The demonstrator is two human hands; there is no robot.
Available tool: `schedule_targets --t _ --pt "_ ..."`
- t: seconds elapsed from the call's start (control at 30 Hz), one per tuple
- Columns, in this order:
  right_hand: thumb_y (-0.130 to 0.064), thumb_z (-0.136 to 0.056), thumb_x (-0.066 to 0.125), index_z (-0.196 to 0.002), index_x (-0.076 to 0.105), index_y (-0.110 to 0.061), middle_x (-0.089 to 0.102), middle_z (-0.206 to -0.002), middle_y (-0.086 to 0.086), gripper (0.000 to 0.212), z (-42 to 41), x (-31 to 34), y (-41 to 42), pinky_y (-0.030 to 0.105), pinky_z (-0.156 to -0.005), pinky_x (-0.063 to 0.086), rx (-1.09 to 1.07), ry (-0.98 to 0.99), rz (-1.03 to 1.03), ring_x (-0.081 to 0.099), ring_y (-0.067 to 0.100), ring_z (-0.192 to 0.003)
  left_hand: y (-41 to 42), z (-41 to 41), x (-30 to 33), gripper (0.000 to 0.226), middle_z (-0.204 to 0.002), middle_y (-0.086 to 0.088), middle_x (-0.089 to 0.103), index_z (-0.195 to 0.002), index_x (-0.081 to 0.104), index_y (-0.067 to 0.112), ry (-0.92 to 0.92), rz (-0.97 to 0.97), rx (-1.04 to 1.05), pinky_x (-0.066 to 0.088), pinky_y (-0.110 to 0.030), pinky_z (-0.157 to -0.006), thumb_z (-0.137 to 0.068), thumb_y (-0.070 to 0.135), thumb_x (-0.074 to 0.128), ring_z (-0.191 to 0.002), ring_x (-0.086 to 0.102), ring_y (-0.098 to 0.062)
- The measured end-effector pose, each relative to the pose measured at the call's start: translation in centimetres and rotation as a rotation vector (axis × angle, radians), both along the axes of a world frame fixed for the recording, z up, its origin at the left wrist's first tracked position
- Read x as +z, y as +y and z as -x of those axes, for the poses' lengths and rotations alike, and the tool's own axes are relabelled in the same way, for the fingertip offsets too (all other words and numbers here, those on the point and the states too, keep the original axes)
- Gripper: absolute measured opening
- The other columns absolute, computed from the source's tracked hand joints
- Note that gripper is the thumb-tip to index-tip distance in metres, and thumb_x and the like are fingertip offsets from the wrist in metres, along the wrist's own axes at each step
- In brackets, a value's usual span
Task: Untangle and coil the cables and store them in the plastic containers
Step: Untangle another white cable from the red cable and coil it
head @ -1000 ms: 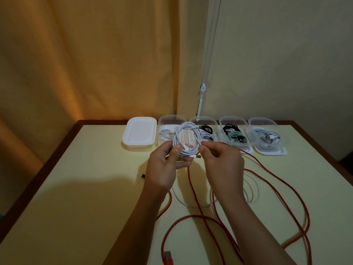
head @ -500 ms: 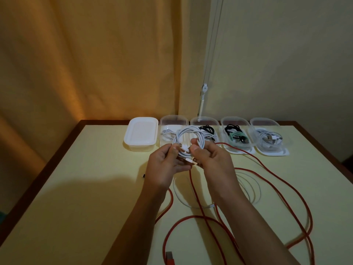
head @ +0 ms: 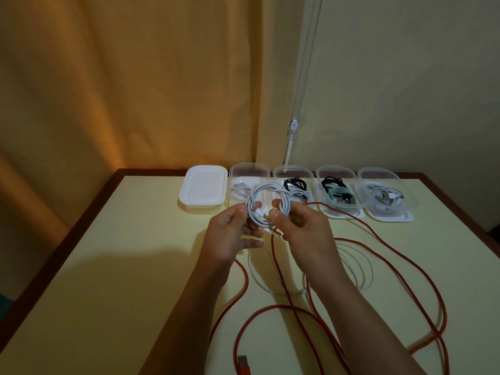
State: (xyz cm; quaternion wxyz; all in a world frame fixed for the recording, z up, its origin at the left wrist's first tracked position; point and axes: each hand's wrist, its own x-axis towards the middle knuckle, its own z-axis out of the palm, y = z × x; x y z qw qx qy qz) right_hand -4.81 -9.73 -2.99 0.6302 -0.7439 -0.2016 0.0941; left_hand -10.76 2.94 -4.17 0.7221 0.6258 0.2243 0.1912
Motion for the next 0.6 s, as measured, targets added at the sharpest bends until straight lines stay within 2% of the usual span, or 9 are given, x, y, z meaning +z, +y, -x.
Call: schedule_targets --t 0.07,0.13,0.23,0.33,0.37,0.43,0.6 --pt "-0.029 -0.100 0.060 -0.093 0.072 -0.032 0.074 -0.084 -0.022 0.014 0.0 0.2 0.0 0.009 -0.061 0.047 -0.012 0.005 0.000 0.067 -0.006 -0.080 0.0 0.0 -0.2 0.027 -0.089 -0.011 0.071 -0.105 0.066 0.020 0.012 -0.047 0.000 0.058 -0.034 -0.065 -0.106 0.024 0.040 -0.072 0.066 -0.018" --pt "-0.027 -0.102 0.055 -0.085 0.071 -0.029 0.069 -0.070 -0.024 0.023 -0.2 0.2 -0.2 0.015 -0.062 0.048 -0.032 0.023 -0.005 0.062 -0.008 -0.070 0.0 -0.1 -0.4 0.026 -0.092 -0.012 0.071 -0.110 0.065 0.016 0.022 -0.083 0.000 0.058 -0.031 -0.062 -0.106 0.023 0.040 -0.071 0.066 -0.017" --pt "-0.024 -0.102 0.053 -0.082 0.067 -0.035 0.061 -0.058 -0.027 0.027 -0.4 0.1 -0.2 0.022 -0.065 0.043 -0.058 0.054 0.026 0.055 -0.011 -0.060 0.0 -0.1 -0.6 0.024 -0.092 -0.013 0.072 -0.108 0.064 0.014 0.035 -0.113 0.010 0.055 -0.024 -0.056 -0.105 0.022 0.042 -0.068 0.065 -0.014" --pt "-0.024 -0.100 0.058 -0.090 0.069 -0.036 0.067 -0.068 -0.022 0.020 -0.6 -0.5 -0.4 0.024 -0.068 0.047 -0.112 0.037 0.063 0.059 -0.009 -0.066 0.1 -0.3 -0.9 0.021 -0.089 -0.012 0.071 -0.102 0.065 0.017 0.046 -0.144 0.035 0.053 -0.021 -0.054 -0.104 0.023 0.044 -0.066 0.065 -0.012" --pt "-0.025 -0.098 0.061 -0.098 0.071 -0.032 0.070 -0.076 -0.017 0.013 -0.6 -0.6 -0.5 0.024 -0.071 0.049 -0.138 0.037 0.064 0.062 -0.006 -0.072 0.1 -0.3 -1.0 0.021 -0.087 -0.011 0.071 -0.101 0.065 0.018 0.052 -0.156 0.042 0.053 -0.020 -0.054 -0.104 0.024 0.045 -0.066 0.065 -0.012" --pt "-0.027 -0.095 0.066 -0.110 0.073 -0.022 0.073 -0.088 -0.009 0.017 -0.8 -0.7 -0.6 0.024 -0.073 0.051 -0.174 0.045 0.077 0.065 0.001 -0.081 0.3 -0.4 -1.3 0.020 -0.085 -0.009 0.071 -0.101 0.065 0.018 0.056 -0.167 0.055 0.052 -0.019 -0.053 -0.104 0.024 0.046 -0.067 0.065 -0.013" --pt "-0.030 -0.089 0.073 -0.099 0.076 -0.019 0.075 -0.086 -0.008 0.015 -1.3 -0.5 0.1 0.022 -0.067 0.046 -0.190 0.045 0.104 0.068 0.005 -0.081 0.7 -0.3 -1.5 0.016 -0.086 -0.002 0.073 -0.102 0.065 0.022 0.041 -0.139 0.143 0.053 -0.019 -0.054 -0.103 0.024 0.049 -0.072 0.070 -0.013"
